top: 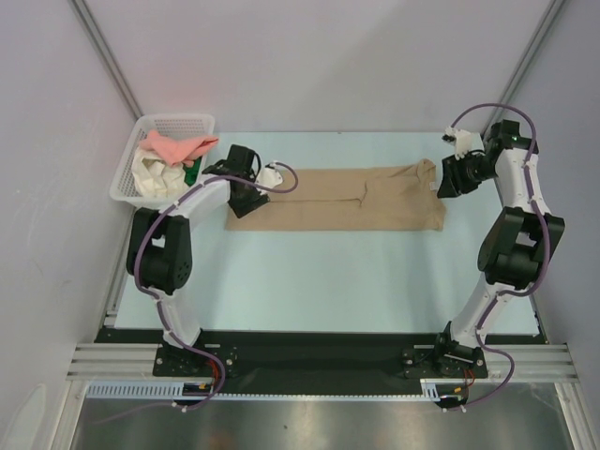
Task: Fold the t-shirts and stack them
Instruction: Fold the tshirt
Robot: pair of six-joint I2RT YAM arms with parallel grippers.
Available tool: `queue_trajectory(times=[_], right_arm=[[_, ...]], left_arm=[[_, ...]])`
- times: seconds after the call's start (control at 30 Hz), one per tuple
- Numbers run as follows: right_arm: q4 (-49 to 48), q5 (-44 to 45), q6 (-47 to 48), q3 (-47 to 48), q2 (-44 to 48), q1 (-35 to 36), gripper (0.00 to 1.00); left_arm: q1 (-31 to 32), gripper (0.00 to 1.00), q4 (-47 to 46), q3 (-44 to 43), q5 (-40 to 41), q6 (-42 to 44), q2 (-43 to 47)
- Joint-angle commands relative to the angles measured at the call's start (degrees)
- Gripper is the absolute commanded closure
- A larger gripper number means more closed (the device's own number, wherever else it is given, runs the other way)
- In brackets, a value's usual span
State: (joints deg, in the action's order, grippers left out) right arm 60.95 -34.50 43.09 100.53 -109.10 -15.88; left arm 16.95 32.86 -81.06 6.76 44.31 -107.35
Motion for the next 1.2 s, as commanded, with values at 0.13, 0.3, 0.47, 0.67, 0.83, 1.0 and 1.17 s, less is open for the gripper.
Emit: queue_trajectory(times=[0.13, 0.3, 0.47, 0.67, 0.83, 1.0, 1.17], right_arm=[[-0.92, -0.04, -1.69, -1.56, 2.22, 1.64, 0.6], [-1.09, 0.31, -1.87, -2.01, 2.57, 2.61, 0.6], [-1.01, 0.84, -1.7, -2.45, 2.84, 3.22, 0.6], [-1.27, 1.19, -1.61, -3.41, 3.1, 3.4, 0.6], [-1.45, 1.45, -1.52, -3.94, 3.37, 3.66, 0.6], [-1.71, 1.72, -1.69, -4.11, 2.84, 3.84, 0.6], [-3.2, 3.12, -2.57, -3.85, 2.49, 4.19, 0.61]], left_arm=[[-2.71, 0.34, 10.9, 2.48, -6.32, 9.99, 2.94], [-3.33, 0.33, 14.59, 0.03, -9.66, 11.14, 0.92], [-3.33, 0.33, 17.67, -2.79, -11.51, 11.14, -2.24], [-3.33, 0.34, 18.46, -5.33, -10.9, 11.67, -6.55], [-3.85, 0.34, 20.66, -8.5, -10.9, 11.32, -10.86], [-4.21, 0.42, 21.71, -9.91, -9.93, 12.2, -13.14], [-4.47, 0.65, 22.51, -8.43, -10.02, 12.81, -12.89]])
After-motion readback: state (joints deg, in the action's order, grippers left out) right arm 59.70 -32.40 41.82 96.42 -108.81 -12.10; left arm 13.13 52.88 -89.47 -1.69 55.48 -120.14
